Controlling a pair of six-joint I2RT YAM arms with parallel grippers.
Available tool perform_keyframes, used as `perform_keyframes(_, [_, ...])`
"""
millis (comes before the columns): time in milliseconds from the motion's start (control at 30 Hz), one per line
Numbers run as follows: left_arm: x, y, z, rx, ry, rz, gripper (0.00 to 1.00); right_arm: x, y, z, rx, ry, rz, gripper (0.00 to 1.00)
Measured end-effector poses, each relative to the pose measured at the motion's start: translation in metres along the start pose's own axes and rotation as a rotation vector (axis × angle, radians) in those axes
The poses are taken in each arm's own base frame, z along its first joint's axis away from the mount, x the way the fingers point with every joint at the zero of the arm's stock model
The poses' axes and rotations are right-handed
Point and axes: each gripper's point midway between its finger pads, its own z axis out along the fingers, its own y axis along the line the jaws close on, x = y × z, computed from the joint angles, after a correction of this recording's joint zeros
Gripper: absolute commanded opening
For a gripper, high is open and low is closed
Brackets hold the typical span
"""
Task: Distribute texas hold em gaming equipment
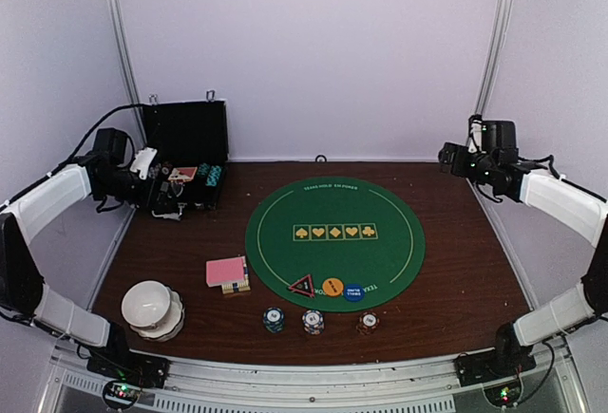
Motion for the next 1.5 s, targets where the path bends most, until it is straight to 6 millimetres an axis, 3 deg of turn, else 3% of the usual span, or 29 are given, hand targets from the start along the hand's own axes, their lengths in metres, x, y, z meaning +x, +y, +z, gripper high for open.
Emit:
perform_keyframes(100, [0.008,-0.009,-0.009,0.038,0.034,0.011,0.98,0.029,0.049,-0.003,-0.104,0.103,-0.071,0.98])
perform_keyframes(233, [0.023,-0.02,-0.022,0.089,0.084,0.018,0.98,0.073,0.138,-0.029,-0.285,0.224,-0.227,0.92])
perform_keyframes(333, [0.028,-0.025,-0.032,0.111,0.102,0.026,0.98,0.105,0.189,-0.052,-0.388,0.293,-0.328,0.89])
perform_keyframes(567, [0.031,-0.035,-0.047,0.154,0.119,0.053,0.98,0.197,0.266,-0.092,-0.516,0.492,-0.541,0.75])
perform_keyframes(767, [0.035,-0.039,-0.051,0.173,0.134,0.061,0.98,0.276,0.293,-0.112,-0.558,0.658,-0.687,0.68])
perform_keyframes(933, [0.035,-0.042,-0.054,0.181,0.132,0.063,0.98,0.318,0.301,-0.113,-0.555,0.754,-0.744,0.66])
perform_keyframes(1200, [0.029,-0.044,-0.06,0.19,0.114,0.065,0.98,0.339,0.295,-0.109,-0.537,0.814,-0.772,0.65])
perform_keyframes(1500, [0.023,-0.045,-0.064,0.194,0.099,0.068,0.97,0.353,0.295,-0.103,-0.527,0.84,-0.786,0.5])
